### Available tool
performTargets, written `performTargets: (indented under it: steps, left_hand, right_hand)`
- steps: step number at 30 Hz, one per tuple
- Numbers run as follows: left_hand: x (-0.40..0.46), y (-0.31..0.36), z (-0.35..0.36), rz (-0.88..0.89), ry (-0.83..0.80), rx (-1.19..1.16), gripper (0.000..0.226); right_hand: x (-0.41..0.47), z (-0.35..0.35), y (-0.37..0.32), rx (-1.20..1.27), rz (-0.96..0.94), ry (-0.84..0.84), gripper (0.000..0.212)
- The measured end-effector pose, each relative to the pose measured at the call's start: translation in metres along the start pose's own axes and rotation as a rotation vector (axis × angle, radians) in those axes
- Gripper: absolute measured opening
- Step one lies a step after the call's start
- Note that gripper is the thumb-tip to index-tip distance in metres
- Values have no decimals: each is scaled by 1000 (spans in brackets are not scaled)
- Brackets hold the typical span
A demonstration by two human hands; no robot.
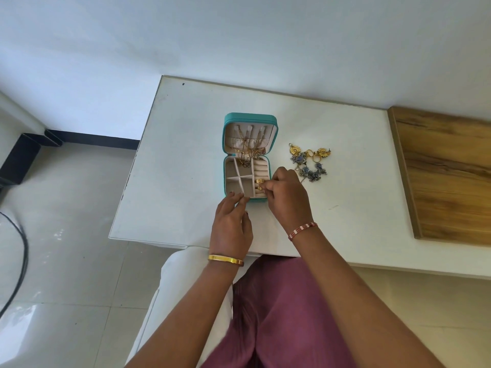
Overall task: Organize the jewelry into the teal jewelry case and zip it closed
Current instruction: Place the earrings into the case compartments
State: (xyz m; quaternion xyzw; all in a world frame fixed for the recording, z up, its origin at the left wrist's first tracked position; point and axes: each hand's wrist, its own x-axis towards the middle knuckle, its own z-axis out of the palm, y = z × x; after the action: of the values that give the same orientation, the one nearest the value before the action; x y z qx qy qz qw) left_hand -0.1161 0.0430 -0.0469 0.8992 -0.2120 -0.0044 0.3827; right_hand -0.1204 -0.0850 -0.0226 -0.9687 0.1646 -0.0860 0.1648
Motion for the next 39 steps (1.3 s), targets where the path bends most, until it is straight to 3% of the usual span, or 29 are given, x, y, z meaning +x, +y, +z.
performTargets:
  steps: [13,25,28,31,35,39]
  left_hand:
    - [1,0,-2,-84,-72,-73,40]
    - [12,13,1,-110,-163,-81,42]
    - [14,22,-1,-159,-123,-123,43]
    - [18,40,1,-153,-48,-171,42]
    - [30,72,17,-62,-123,-247,40]
    - [50,98,35,-13,-233,-256,40]
  right_hand:
    - [-32,4,-4,79,51,-25,25]
    - [-21,2,20,256,102,10,16]
    - [-17,-9,30,488,228,103,13]
    - [-7,-22,51,569,378,242,10]
    - [18,-36,85,486,480,254,10]
    - [45,-34,109,296,427,161,21]
